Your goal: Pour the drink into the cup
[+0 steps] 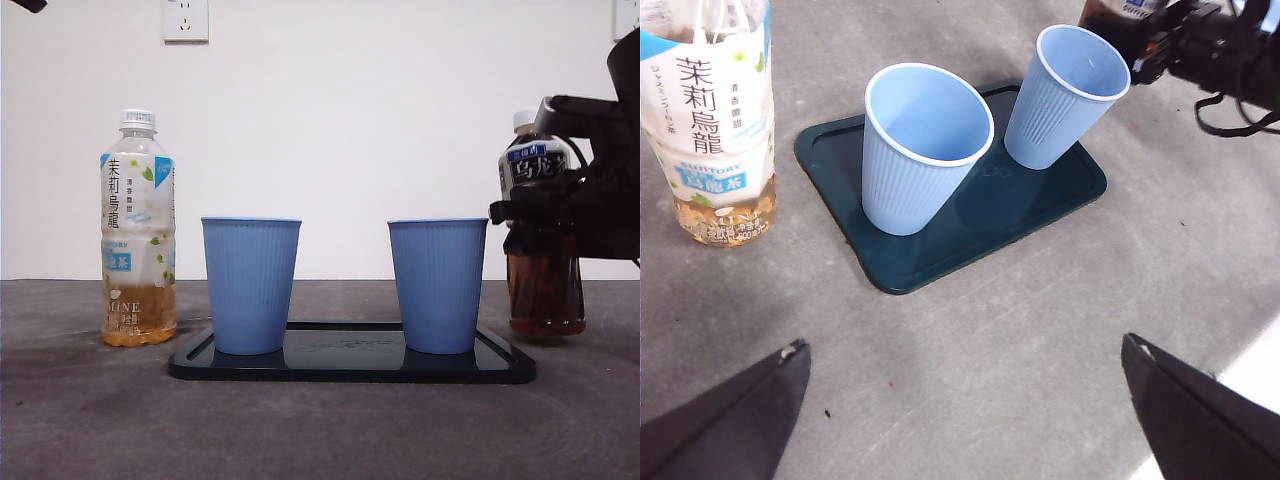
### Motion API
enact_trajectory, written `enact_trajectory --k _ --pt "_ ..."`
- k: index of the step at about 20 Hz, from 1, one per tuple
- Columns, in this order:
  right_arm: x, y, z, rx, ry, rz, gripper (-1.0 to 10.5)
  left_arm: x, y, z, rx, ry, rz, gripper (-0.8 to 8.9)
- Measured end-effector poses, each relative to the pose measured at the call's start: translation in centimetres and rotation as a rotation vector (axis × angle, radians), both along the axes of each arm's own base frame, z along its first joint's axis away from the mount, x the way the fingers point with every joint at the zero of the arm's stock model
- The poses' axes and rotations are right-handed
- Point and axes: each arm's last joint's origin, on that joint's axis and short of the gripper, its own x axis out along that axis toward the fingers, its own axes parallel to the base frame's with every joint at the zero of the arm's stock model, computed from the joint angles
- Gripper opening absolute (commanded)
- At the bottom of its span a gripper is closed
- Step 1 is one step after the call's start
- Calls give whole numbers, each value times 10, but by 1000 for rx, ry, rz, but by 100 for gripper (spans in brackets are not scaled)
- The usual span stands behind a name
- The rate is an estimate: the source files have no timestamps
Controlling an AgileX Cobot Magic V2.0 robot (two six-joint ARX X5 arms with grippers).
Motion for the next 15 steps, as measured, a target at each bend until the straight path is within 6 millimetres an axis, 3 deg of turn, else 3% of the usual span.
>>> enact_trajectory --k 4,15 --pt "3 1 -6 2 -1 11 170 0 0 0 0 0 0 501" --pt "3 1 -6 -11 3 9 309 0 0 0 1 2 0 501"
